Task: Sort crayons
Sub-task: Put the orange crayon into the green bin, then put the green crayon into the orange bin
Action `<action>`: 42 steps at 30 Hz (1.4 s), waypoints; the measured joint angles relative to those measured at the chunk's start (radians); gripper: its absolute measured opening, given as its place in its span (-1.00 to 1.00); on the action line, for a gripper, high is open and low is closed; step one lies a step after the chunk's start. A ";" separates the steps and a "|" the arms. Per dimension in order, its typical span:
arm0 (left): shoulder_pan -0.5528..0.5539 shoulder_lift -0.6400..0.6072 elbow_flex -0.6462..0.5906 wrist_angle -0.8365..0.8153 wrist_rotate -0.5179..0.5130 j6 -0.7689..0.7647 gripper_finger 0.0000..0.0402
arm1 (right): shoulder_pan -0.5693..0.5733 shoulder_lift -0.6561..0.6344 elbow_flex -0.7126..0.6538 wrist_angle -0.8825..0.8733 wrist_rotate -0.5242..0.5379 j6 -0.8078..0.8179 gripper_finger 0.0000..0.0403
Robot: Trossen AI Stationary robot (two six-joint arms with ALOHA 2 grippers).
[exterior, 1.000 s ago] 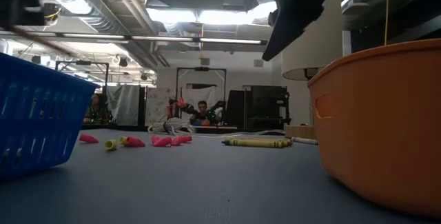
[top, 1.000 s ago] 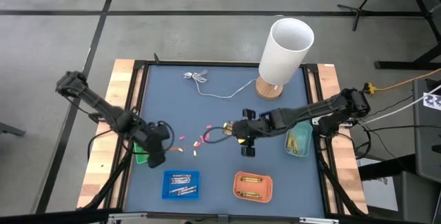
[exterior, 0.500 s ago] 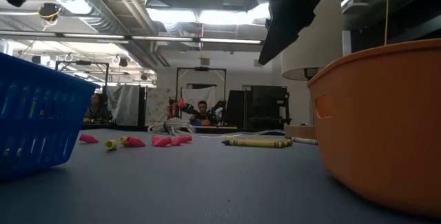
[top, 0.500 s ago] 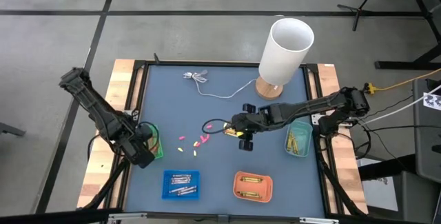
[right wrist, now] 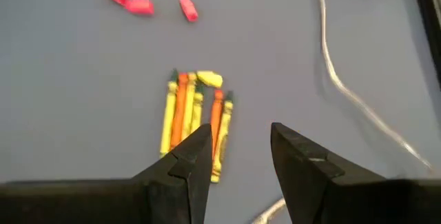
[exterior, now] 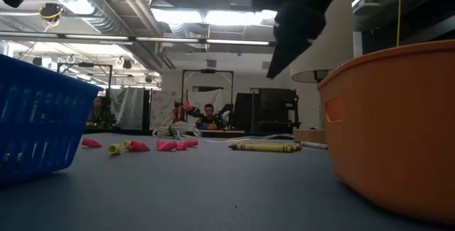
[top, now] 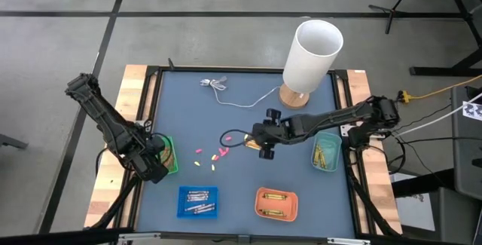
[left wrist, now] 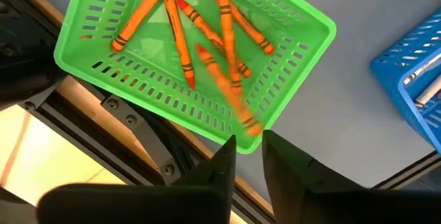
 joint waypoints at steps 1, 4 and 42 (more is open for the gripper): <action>0.000 0.000 0.000 -0.001 -0.001 -0.001 -0.70 | -0.005 0.015 0.000 0.001 -0.003 -0.001 -0.27; 0.000 0.000 0.000 -0.001 -0.009 -0.023 -0.64 | -0.028 0.048 0.000 0.001 -0.012 -0.008 -0.27; 0.000 0.014 0.000 0.016 -0.064 -0.023 -0.59 | -0.144 0.273 0.002 0.101 -0.168 -0.056 -0.27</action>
